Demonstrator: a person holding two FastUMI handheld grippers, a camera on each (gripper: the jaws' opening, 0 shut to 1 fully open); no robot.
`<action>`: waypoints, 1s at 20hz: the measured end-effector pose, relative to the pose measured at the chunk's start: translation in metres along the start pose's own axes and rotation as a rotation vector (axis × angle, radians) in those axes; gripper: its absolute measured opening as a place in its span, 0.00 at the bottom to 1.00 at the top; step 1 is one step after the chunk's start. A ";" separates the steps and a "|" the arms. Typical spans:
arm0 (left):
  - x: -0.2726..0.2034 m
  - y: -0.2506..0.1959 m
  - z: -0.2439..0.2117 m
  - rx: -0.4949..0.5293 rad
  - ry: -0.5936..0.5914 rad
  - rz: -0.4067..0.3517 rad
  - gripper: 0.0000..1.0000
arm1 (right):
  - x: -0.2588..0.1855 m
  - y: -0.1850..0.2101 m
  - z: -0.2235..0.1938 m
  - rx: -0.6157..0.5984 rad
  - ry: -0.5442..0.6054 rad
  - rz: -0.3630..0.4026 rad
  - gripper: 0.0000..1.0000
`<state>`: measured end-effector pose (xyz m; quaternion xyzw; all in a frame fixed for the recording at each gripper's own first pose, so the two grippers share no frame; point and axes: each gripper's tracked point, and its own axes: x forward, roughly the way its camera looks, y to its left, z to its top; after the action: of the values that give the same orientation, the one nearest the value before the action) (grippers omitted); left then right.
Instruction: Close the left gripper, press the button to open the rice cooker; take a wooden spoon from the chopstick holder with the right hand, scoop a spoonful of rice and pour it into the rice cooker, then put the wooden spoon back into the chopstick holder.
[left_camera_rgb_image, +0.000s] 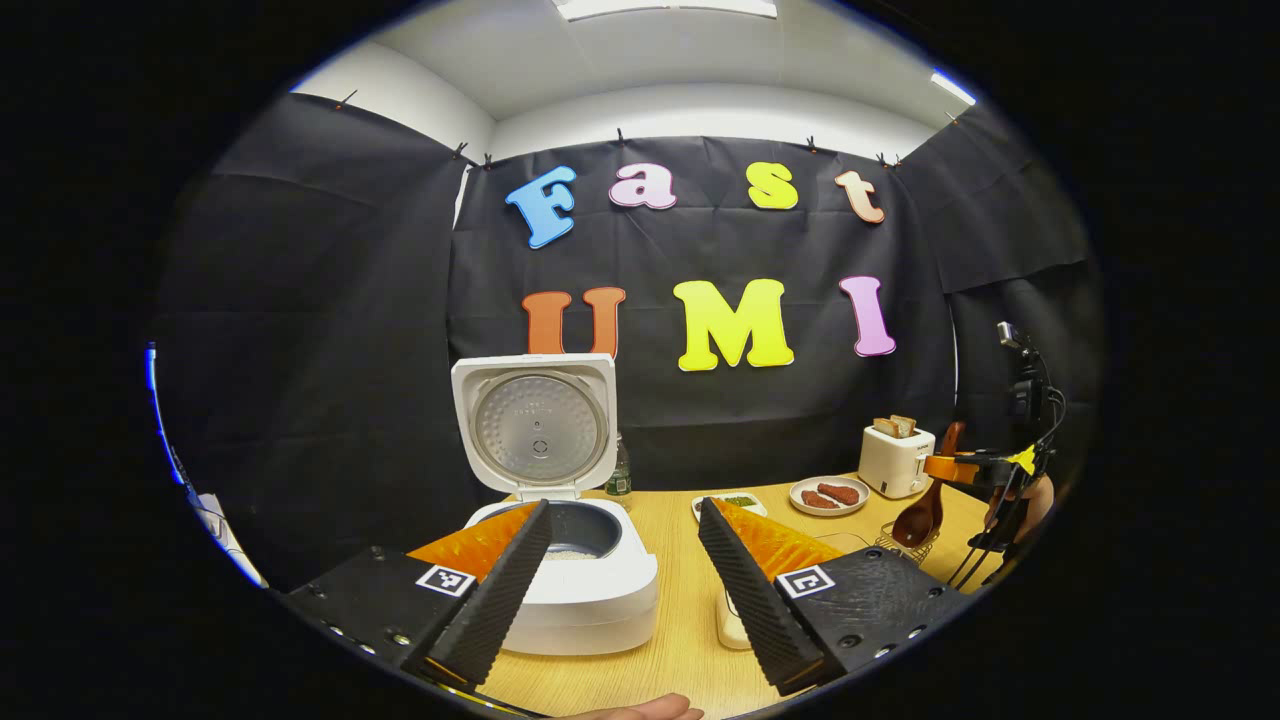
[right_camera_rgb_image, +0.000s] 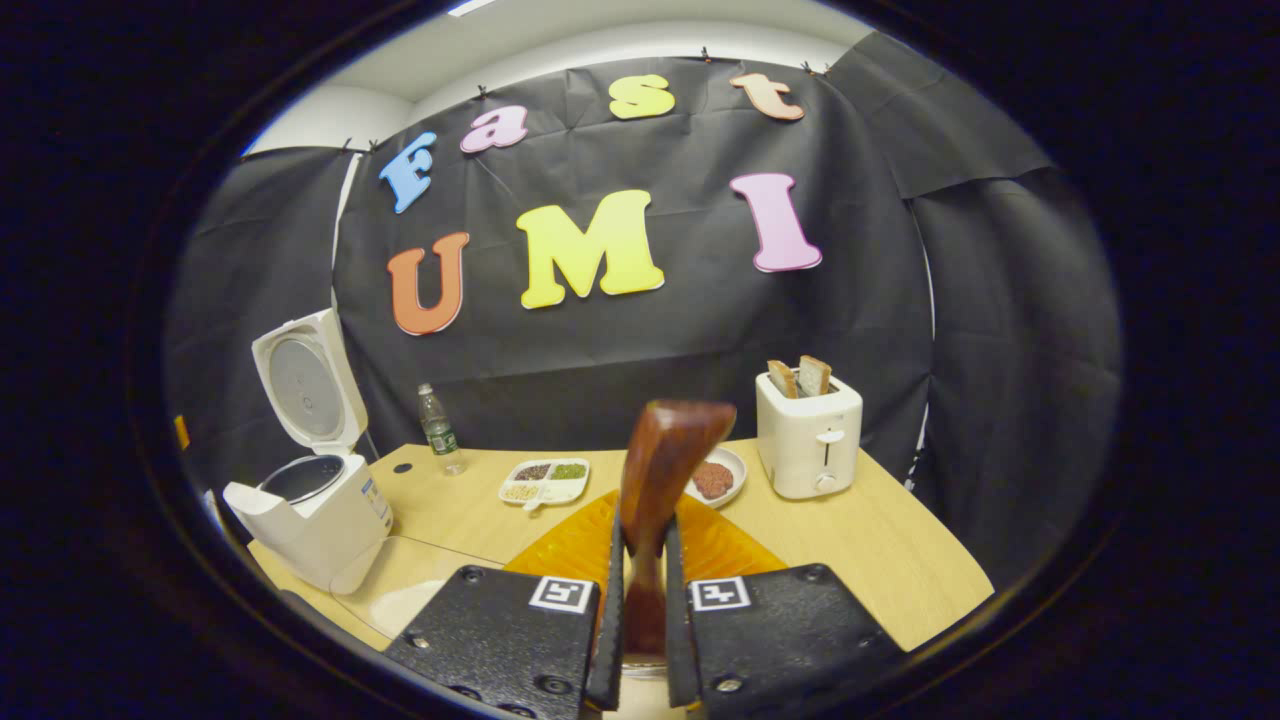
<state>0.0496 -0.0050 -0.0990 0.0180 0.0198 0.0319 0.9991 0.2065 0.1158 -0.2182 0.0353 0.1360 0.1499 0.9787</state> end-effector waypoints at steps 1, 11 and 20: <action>0.003 0.000 0.001 0.002 0.003 0.003 0.94 | -0.002 -0.002 0.000 -0.002 0.007 -0.004 0.34; 0.015 0.010 0.014 0.001 -0.015 0.015 0.96 | -0.082 -0.015 0.065 -0.065 -0.126 -0.102 0.87; 0.047 0.058 0.058 -0.052 -0.089 0.046 0.95 | -0.178 0.024 0.101 -0.170 -0.228 -0.021 1.00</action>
<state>0.0948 0.0542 -0.0410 -0.0062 -0.0260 0.0543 0.9982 0.0643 0.0821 -0.0726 -0.0326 0.0112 0.1454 0.9888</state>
